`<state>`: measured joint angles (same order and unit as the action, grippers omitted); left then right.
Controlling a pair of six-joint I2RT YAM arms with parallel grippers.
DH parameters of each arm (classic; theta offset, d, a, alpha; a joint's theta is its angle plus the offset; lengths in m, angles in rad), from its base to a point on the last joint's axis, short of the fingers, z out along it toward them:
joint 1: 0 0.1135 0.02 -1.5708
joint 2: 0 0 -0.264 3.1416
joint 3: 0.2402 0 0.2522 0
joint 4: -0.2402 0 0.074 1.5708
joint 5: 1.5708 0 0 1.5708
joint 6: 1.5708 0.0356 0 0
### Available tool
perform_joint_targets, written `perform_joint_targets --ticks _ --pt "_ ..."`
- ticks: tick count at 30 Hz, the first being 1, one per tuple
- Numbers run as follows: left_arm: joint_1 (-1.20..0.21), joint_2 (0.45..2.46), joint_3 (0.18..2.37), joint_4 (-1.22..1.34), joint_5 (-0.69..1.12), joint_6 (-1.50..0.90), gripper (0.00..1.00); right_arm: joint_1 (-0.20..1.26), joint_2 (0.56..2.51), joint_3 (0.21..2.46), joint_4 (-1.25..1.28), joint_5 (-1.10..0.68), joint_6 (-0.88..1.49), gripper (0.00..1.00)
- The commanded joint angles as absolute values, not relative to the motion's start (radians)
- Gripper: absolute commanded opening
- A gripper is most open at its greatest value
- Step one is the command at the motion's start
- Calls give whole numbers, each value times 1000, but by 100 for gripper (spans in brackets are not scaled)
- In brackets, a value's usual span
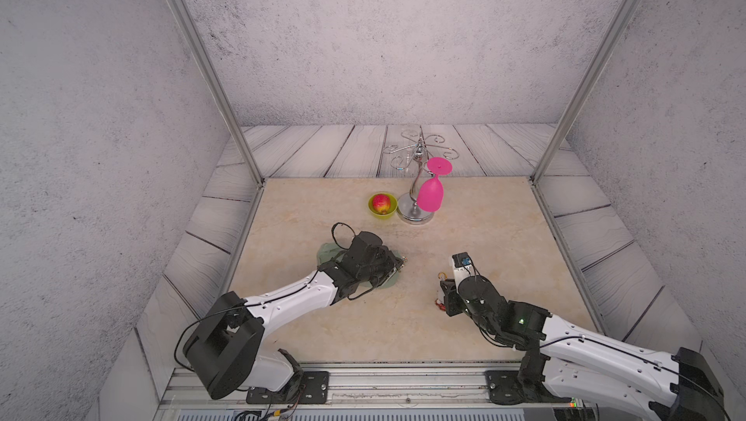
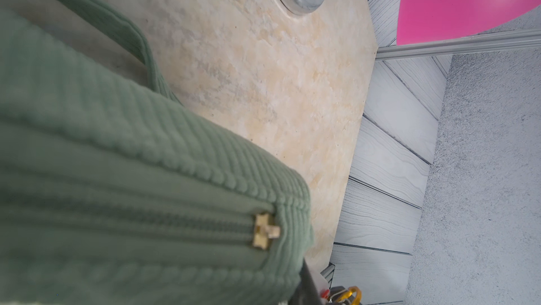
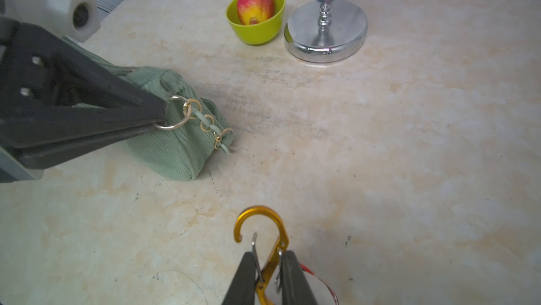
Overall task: Remove the decoration from the bag
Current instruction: Place the decoration item at the center of the board.
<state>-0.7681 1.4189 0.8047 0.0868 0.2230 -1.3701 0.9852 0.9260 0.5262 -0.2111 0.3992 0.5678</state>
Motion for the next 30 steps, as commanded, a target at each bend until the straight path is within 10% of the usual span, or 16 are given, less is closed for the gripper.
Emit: perform_joint_targets --ticks 1,7,17,30 --pt "-779 1451 857 153 207 -1380 0 984 975 544 -218 449 603 19" --pt "-780 1465 869 146 202 -1333 4 978 1095 562 -112 514 574 21" --pt "-778 1423 874 118 179 -1288 74 873 1278 630 22 426 551 23" --pt "-766 1253 934 41 130 -1204 100 734 1463 733 77 258 547 39"
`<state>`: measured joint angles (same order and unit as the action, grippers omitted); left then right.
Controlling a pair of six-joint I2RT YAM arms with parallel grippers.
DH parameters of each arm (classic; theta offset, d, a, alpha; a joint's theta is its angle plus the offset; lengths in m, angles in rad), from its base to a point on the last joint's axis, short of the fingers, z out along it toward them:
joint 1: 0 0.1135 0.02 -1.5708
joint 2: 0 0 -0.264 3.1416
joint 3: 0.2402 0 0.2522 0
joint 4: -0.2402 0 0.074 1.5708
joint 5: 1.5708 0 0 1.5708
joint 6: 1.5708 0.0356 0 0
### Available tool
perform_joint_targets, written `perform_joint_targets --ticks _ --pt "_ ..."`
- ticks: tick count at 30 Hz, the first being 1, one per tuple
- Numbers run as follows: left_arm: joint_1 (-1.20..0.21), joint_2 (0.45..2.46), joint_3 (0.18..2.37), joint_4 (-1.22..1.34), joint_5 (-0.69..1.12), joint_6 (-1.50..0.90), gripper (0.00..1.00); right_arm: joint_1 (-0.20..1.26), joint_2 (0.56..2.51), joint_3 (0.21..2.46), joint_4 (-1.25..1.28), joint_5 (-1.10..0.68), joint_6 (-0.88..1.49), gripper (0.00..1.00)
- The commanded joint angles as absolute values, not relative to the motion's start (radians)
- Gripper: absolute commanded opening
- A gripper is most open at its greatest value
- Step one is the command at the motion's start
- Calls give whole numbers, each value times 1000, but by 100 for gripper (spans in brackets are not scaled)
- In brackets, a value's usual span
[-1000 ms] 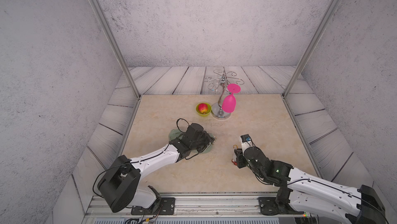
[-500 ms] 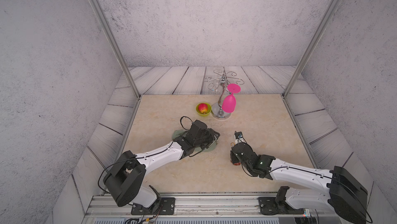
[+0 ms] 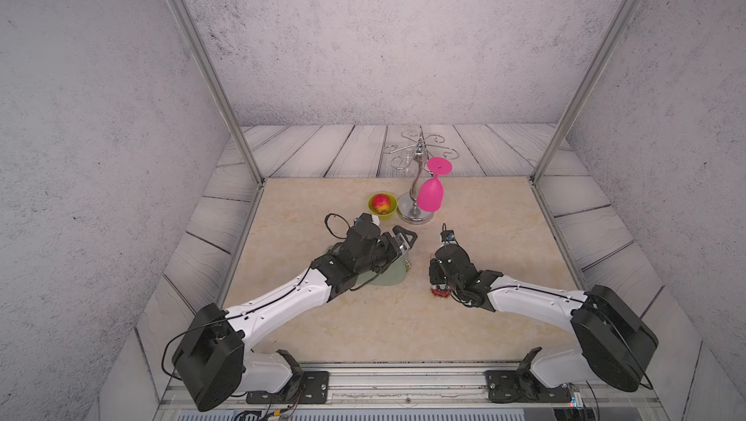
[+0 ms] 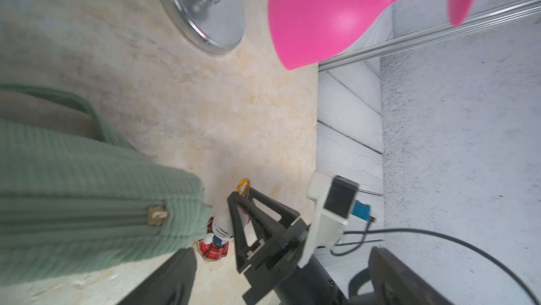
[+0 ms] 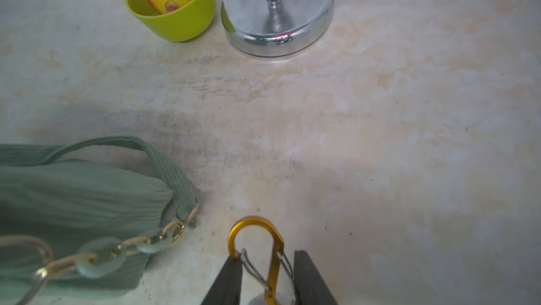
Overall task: Remove the decoration from the bag
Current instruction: Place the decoration item at the center of the board.
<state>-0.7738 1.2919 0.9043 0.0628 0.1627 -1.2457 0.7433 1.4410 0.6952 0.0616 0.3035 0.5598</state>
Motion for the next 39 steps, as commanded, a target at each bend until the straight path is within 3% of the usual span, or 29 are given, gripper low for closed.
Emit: perform_joint_targets --ticks 1,11,13,18,29,39 --pt "-763 1241 941 28 128 -1196 100 730 1478 745 79 252 547 42" --pt "-706 1134 1045 -127 113 -1074 99 716 1476 799 46 207 537 94" --pt "-691 1112 1071 -162 98 -1045 98 717 1452 807 22 208 532 99" --pt "-652 1075 1102 -217 100 -1011 99 713 1410 824 -27 171 517 99" --pt "-634 1072 1074 -282 132 -991 99 648 1476 923 -218 -95 494 99" --pt "-632 1121 988 -267 193 -998 99 613 1318 849 -219 -156 531 99"
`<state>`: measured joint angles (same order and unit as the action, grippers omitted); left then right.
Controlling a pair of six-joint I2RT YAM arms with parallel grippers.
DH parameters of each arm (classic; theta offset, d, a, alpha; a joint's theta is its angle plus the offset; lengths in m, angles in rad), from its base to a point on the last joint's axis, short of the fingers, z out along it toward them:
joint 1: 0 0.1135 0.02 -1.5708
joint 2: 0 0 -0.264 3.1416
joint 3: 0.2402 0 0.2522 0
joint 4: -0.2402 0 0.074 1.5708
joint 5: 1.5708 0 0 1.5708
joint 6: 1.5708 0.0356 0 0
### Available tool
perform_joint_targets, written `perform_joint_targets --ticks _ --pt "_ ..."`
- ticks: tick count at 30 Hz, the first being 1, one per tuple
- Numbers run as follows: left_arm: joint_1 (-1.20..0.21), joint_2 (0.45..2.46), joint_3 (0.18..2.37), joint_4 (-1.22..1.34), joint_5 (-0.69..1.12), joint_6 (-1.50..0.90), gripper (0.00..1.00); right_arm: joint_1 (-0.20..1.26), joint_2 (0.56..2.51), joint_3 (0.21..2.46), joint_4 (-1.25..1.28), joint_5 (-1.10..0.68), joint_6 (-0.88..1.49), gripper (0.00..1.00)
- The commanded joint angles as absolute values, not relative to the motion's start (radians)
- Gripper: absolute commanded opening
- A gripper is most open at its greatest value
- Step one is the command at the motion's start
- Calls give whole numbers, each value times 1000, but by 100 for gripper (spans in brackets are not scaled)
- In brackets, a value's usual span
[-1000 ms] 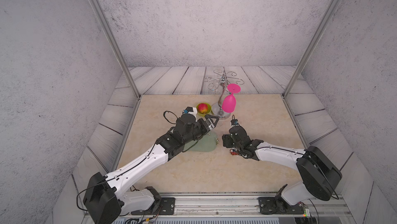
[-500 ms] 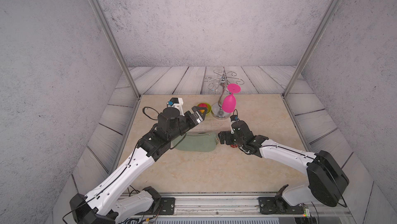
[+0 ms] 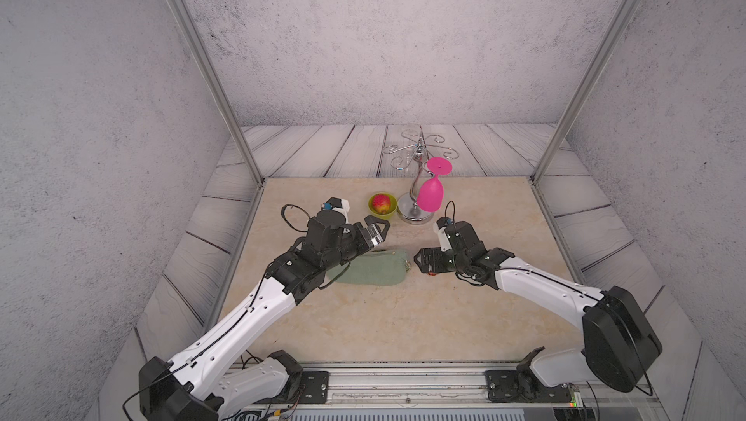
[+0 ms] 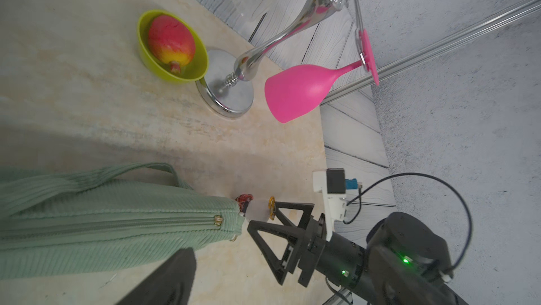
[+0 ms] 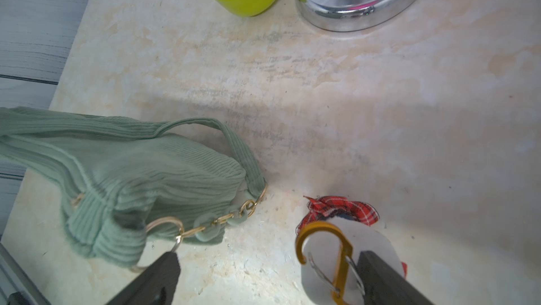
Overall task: Remove the decoration from the bag
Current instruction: Place the decoration item at the center of the board.
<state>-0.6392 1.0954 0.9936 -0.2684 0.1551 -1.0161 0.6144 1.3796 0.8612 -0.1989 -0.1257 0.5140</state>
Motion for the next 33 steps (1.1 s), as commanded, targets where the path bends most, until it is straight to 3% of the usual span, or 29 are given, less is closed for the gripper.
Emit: perform_joint_targets --ticks 1,13,33 --pt "-632 1135 991 -262 203 -997 99 612 1300 843 -226 -155 535 99" --pt "-632 1379 1121 -179 414 -1025 98 612 1101 825 -329 -174 545 99" --pt "-705 1718 1259 15 682 -1118 74 612 1023 780 -357 -212 544 99"
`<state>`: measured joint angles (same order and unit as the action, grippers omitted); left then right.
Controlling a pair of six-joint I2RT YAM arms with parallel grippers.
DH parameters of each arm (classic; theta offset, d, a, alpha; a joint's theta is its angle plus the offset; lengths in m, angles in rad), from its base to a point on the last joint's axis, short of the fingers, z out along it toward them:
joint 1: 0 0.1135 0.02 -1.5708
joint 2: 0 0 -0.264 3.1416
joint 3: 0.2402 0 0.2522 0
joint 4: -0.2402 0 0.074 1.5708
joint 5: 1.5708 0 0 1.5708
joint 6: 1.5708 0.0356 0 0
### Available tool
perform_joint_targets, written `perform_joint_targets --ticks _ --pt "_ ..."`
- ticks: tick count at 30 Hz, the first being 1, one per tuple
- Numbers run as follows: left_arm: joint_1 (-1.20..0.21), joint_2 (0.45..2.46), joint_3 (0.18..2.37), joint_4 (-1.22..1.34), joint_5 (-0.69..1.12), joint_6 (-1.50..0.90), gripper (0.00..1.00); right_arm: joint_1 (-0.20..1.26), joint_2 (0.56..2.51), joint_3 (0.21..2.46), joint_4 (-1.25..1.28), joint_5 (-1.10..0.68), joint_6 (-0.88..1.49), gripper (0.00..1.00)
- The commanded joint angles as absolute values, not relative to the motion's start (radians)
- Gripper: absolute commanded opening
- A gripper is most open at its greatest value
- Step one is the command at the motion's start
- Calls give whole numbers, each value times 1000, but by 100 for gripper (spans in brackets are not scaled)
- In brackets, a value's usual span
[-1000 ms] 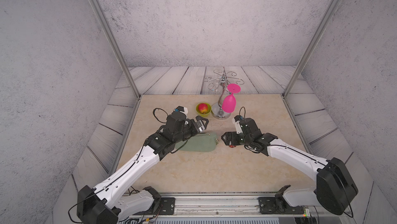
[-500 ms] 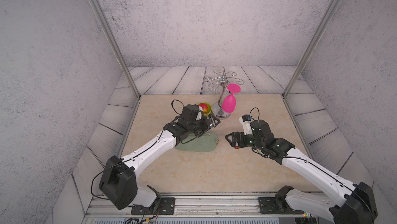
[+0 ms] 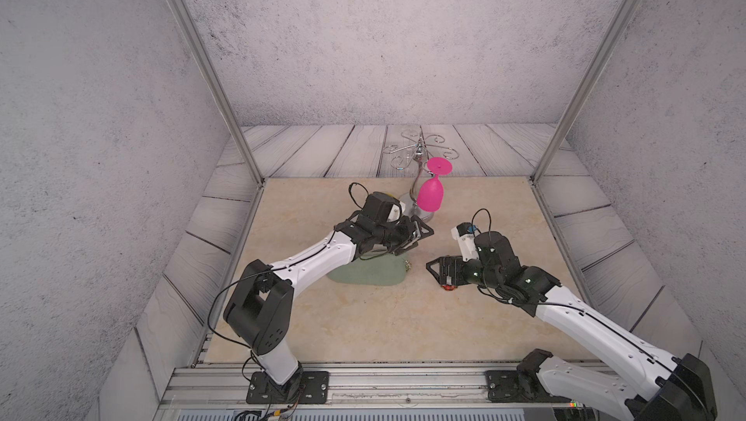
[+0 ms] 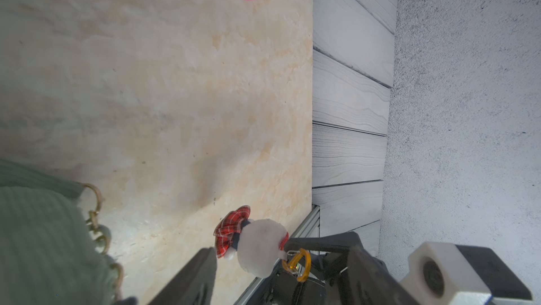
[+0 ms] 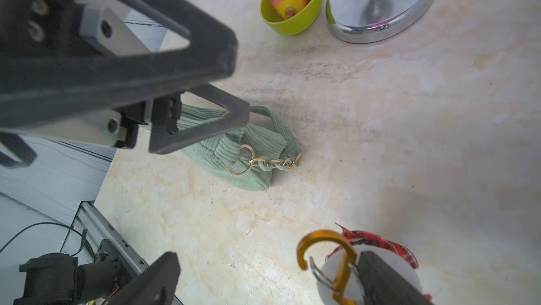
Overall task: Remove the decoration from the bag
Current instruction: Place the decoration item at the center of the board.
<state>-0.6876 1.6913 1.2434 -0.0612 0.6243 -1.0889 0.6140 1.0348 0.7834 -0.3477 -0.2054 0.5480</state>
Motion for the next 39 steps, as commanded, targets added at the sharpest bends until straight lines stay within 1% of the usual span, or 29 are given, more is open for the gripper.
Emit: perform_joint_targets --ticks 1,7,16,26,36,39 --pt "-713 1727 1257 29 688 -1122 73 612 1024 782 -356 -210 544 99" --pt "-751 1753 1254 62 701 -1126 70 613 1026 784 -352 -202 541 99" --pt "-776 1771 1221 105 703 -1146 61 613 1029 785 -347 -181 541 99" --pt "-793 1796 1194 132 703 -1158 55 612 1025 794 -342 -173 543 99" --pt "-802 1822 1199 156 707 -1169 42 613 1028 796 -341 -165 543 99" --pt "-806 1821 1196 163 710 -1173 41 612 1032 794 -334 -159 543 99"
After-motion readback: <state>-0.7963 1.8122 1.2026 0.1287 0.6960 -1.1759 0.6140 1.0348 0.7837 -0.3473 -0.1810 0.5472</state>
